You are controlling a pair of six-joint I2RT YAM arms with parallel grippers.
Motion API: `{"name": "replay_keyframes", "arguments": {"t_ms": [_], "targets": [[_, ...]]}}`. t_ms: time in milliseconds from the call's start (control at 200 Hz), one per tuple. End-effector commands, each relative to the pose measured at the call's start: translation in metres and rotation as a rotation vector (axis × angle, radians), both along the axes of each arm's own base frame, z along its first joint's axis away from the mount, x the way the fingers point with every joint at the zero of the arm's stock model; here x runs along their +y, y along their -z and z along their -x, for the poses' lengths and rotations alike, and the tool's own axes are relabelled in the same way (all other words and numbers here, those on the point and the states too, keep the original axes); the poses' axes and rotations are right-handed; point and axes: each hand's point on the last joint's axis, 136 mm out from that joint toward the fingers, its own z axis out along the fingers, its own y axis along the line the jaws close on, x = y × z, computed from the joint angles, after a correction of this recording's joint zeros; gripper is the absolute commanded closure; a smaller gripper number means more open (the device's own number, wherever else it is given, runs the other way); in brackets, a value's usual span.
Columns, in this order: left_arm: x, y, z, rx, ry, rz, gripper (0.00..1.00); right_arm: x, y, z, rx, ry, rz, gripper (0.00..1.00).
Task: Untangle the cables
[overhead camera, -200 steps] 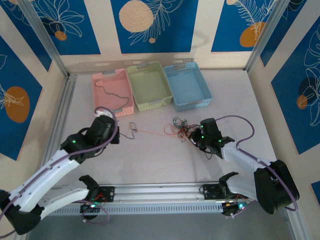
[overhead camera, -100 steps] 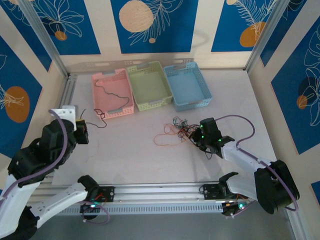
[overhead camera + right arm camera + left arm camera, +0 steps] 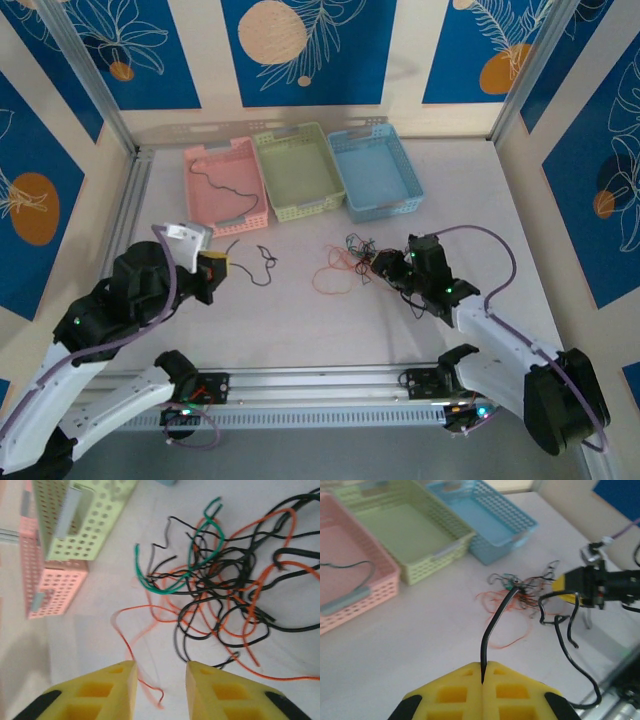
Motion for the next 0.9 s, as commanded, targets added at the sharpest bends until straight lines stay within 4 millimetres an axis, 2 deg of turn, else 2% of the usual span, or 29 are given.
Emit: {"name": "replay_keyframes", "arguments": {"t_ms": [0,225,335,395,490,685,765,890], "targets": [[-0.023,-0.022,0.008,-0.056,0.127,0.113,1.00,0.011,-0.016,0.005,-0.083,-0.104,0.009,0.62],[-0.034,-0.019,0.013,-0.047,0.186,0.146,1.00,0.025,-0.053,0.015,-0.212,-0.264,0.049,0.53],[-0.038,-0.019,0.015,-0.047,0.215,0.151,1.00,0.034,-0.070,0.024,-0.276,-0.351,0.060,0.52],[-0.039,-0.018,0.016,-0.047,0.222,0.151,1.00,0.045,-0.088,0.034,-0.335,-0.434,0.030,0.52],[-0.040,-0.017,0.015,-0.044,0.227,0.148,1.00,0.068,-0.122,0.061,-0.464,-0.600,-0.027,0.54],[-0.044,-0.009,0.013,-0.011,0.234,0.133,1.00,0.109,-0.180,0.110,-0.710,-0.842,0.009,0.54],[-0.045,-0.005,0.012,0.002,0.231,0.122,1.00,0.121,-0.197,0.116,-0.750,-0.880,0.046,0.54],[-0.042,-0.002,0.010,0.004,0.215,0.107,1.00,0.134,-0.211,0.115,-0.770,-0.895,0.098,0.53]]}}
